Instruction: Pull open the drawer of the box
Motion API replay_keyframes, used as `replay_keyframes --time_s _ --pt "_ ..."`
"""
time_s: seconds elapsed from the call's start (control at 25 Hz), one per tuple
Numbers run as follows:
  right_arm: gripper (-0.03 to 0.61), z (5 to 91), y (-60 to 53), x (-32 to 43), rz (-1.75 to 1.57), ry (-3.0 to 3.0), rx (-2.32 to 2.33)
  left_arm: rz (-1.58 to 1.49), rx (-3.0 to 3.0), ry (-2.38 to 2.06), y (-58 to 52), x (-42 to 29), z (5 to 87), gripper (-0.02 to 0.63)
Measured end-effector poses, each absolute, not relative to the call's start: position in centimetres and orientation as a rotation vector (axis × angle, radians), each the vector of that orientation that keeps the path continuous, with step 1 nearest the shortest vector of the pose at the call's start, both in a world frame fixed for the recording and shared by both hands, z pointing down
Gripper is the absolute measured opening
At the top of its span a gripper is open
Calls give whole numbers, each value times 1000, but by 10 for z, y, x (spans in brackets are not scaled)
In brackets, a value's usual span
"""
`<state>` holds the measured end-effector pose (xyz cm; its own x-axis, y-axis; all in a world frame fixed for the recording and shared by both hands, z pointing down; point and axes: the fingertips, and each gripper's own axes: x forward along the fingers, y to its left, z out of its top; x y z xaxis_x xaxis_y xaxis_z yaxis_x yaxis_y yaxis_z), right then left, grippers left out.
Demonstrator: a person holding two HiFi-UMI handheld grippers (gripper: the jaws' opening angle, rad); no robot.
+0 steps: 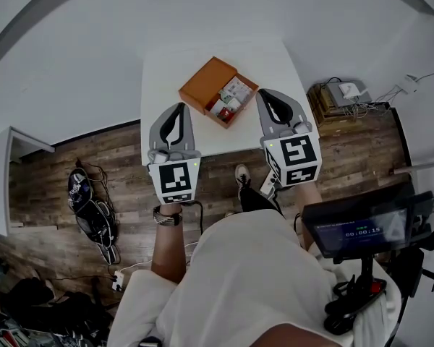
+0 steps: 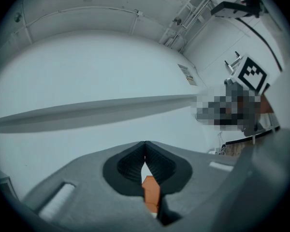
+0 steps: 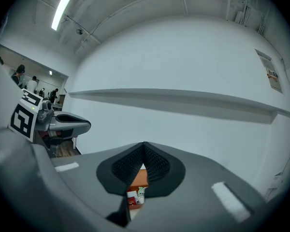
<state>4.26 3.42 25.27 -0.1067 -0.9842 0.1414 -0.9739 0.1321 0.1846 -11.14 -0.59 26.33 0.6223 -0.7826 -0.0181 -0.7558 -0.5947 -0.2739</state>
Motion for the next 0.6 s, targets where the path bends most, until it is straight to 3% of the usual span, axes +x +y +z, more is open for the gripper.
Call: replay_keyframes --time_s 0.6 --pt "0 245 36 39 -89 -2189 1927 -176 -2618 1240 -3 -110 269 6"
